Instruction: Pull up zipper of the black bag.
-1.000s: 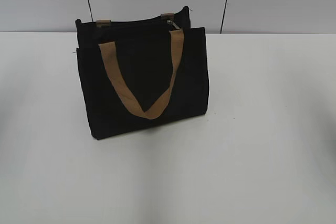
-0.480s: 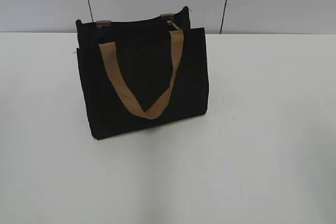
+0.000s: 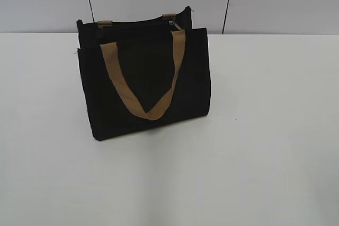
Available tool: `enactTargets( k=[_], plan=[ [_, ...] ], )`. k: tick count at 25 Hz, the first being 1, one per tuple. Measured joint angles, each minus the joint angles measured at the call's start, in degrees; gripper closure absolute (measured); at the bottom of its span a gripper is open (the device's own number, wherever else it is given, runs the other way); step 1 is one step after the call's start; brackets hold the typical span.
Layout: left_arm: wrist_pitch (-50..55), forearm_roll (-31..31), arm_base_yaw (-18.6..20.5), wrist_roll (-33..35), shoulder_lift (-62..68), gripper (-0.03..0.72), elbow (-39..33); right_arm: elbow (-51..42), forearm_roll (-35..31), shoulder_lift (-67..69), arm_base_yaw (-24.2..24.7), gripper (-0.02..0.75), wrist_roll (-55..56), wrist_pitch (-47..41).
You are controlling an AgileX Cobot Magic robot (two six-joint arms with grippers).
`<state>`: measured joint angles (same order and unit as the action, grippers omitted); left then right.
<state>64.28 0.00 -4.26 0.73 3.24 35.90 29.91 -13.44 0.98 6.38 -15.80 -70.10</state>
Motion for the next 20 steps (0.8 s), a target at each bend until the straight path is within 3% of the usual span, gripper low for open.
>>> enactTargets(
  k=[9, 20],
  plan=[
    [-2.54, 0.44, 0.0, 2.57, -3.77, 0.318, -4.81, -2.85, 0.74, -1.44, 0.0, 0.256, -0.44, 5.91],
    [-2.99, -0.31, 0.12, 2.72, -3.77, 0.319, -5.14, -3.15, 0.84, -1.44, 0.0, 0.256, -0.39, 7.07]
  ],
)
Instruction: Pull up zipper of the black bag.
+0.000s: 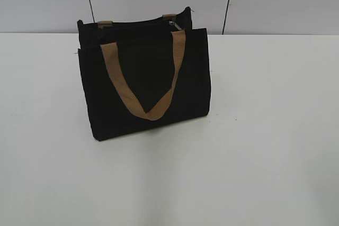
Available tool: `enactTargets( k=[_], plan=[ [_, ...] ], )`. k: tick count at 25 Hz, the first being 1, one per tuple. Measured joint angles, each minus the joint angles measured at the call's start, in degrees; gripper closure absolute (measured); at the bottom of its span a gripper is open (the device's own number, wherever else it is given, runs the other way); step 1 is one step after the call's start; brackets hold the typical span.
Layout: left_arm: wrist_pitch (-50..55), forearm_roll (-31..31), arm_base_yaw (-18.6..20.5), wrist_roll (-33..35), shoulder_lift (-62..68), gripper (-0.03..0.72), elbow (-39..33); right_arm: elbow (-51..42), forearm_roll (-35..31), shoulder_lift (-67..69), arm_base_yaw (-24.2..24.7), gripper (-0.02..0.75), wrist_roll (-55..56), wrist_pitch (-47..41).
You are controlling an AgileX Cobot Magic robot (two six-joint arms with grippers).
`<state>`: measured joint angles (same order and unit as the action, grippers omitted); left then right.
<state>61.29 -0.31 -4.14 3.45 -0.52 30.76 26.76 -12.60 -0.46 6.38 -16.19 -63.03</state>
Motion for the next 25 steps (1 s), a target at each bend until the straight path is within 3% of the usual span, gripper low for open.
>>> enactTargets(
  k=[12, 19, 25],
  plan=[
    [-0.1, -2.43, 0.6, 0.07, 0.0, 0.327, 0.0, 0.0, 0.0, 0.0, -0.3, 0.256, -0.05, 0.06],
    [-0.1, -2.82, 0.6, 0.07, 0.0, 0.328, 0.0, 0.0, 0.0, 0.0, -4.71, 0.256, -0.1, 0.06],
    [-0.1, -2.88, 0.6, 0.07, 0.0, 0.347, 0.0, 0.0, 0.0, 0.0, -4.76, 0.256, -0.21, 0.06]
  ],
)
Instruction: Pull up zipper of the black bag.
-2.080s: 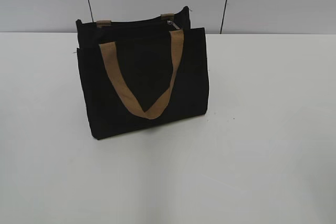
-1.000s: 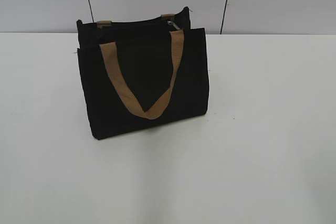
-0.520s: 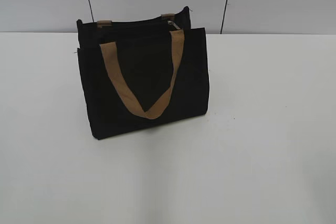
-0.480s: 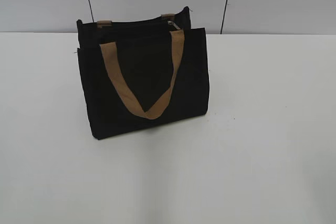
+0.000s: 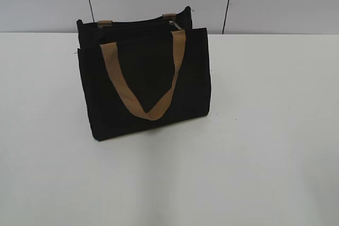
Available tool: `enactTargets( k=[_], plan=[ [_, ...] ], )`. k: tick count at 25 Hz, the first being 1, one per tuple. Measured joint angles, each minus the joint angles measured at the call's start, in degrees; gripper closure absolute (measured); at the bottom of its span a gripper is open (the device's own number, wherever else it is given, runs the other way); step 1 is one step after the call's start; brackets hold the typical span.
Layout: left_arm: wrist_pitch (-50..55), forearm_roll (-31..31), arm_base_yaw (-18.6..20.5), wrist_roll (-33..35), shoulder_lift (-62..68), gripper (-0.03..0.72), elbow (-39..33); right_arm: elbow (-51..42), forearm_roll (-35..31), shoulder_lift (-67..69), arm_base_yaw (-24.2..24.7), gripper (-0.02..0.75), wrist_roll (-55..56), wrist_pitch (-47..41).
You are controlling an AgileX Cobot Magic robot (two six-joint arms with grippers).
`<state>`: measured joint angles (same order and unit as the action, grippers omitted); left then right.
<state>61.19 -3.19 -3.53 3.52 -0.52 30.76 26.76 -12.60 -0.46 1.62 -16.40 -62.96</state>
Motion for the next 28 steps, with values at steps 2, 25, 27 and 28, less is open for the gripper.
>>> enactTargets(
  k=[2, 25, 27, 28],
  plan=[
    [0.0, 0.0, 0.0, 0.0, 0.0, 0.353, 0.0, 0.0, 0.0, 0.0, 0.0, 0.256, 0.0, 0.0],
    [0.0, 0.0, 0.0, 0.0, 0.0, 0.444, 0.0, 0.0, 4.78, 0.0, 0.0, 0.256, 6.61, 0.05],
    [0.0, 0.0, 0.0, 0.0, 0.0, 0.447, 0.0, 0.0, 7.1, 0.0, 0.0, 0.256, 9.56, 0.05],
    [0.0, 0.0, 0.0, 0.0, 0.0, 0.449, 0.0, 0.0, 7.8, 0.0, 0.0, 0.256, 10.43, 0.05]
  ],
)
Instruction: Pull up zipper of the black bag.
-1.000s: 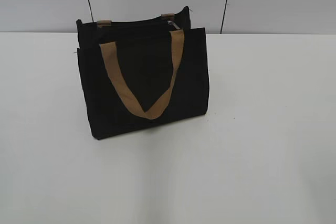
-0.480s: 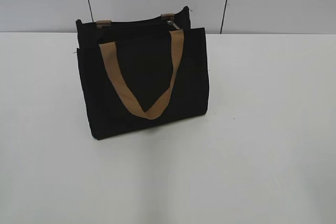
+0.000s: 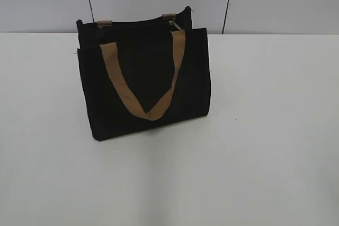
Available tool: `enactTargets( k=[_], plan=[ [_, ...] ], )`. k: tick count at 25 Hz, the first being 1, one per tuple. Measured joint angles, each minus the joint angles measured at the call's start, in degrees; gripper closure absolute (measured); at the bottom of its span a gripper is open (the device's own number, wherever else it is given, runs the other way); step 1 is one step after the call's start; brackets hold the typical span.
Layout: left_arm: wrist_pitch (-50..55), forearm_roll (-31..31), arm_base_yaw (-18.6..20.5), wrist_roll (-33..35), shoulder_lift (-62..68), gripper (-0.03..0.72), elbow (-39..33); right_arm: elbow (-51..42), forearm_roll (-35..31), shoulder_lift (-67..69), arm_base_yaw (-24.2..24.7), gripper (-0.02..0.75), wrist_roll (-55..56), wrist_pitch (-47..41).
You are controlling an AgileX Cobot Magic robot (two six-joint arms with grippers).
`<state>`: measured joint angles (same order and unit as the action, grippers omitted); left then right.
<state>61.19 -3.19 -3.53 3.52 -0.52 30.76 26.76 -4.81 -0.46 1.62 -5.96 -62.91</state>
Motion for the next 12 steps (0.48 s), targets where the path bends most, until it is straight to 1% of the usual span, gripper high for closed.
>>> enactTargets(
  k=[12],
  plan=[
    [0.0, 0.0, 0.0, 0.0, 0.0, 0.451, 0.0, 0.0, 1.03, 0.0, 0.0, 0.256, 1.57, 0.0]
  ],
)
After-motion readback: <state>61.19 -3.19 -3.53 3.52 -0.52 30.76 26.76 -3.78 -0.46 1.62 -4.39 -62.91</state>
